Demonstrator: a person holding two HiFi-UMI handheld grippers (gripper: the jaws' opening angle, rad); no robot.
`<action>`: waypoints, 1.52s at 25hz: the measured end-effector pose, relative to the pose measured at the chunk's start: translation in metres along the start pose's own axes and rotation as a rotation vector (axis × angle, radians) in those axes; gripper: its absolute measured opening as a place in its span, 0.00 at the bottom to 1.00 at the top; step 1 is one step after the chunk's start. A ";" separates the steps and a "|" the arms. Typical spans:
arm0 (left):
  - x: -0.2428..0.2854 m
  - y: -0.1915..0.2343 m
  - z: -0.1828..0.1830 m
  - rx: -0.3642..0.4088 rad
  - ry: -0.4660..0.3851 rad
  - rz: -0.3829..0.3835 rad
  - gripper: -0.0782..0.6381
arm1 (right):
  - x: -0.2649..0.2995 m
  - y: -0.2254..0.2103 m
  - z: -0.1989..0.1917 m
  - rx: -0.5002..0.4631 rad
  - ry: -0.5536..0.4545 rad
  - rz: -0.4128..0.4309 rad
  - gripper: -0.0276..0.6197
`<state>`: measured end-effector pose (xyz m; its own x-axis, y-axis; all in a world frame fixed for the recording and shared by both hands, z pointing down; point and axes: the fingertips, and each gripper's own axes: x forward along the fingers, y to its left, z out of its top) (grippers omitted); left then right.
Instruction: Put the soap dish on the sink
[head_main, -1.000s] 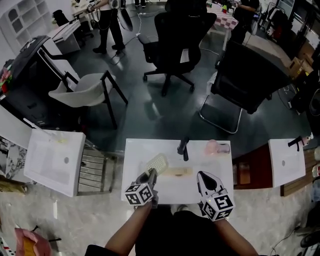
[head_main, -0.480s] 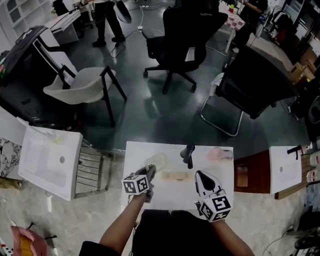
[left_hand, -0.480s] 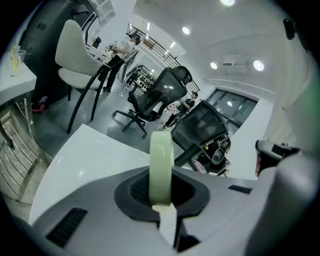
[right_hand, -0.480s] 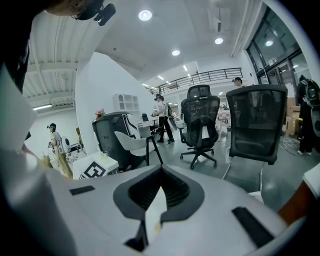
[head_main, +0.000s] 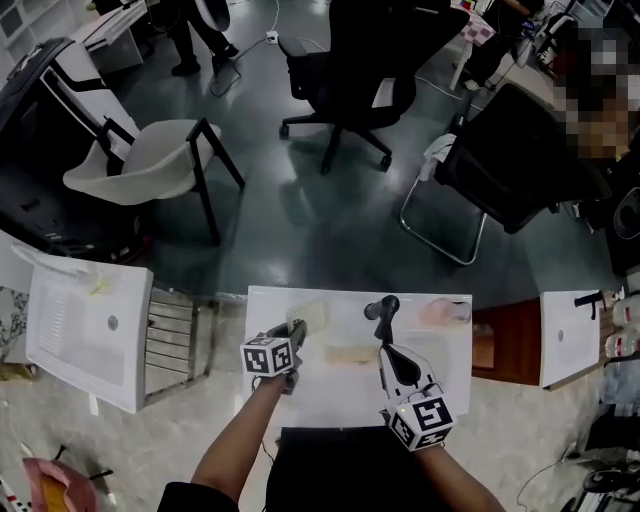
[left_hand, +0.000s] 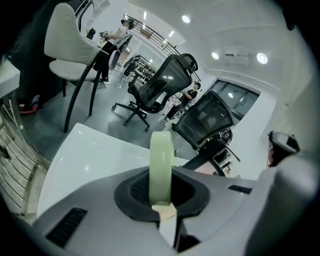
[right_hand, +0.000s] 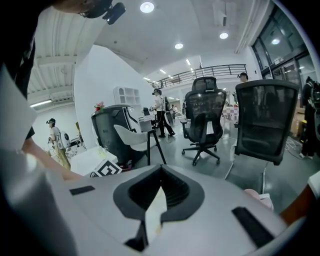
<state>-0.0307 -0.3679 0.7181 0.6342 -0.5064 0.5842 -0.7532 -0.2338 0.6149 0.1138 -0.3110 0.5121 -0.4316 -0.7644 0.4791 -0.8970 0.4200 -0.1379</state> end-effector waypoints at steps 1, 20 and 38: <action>0.002 0.006 0.000 -0.002 0.011 0.000 0.15 | 0.003 0.002 -0.001 -0.002 0.006 0.001 0.04; 0.010 0.071 0.010 -0.016 0.094 0.000 0.20 | 0.025 0.012 -0.019 -0.007 0.086 0.007 0.04; -0.001 0.105 0.008 0.218 0.218 0.177 0.39 | 0.033 0.027 -0.018 -0.006 0.091 0.014 0.04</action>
<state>-0.1120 -0.3981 0.7778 0.4948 -0.3712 0.7858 -0.8596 -0.3417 0.3799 0.0775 -0.3162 0.5396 -0.4332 -0.7111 0.5538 -0.8903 0.4334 -0.1400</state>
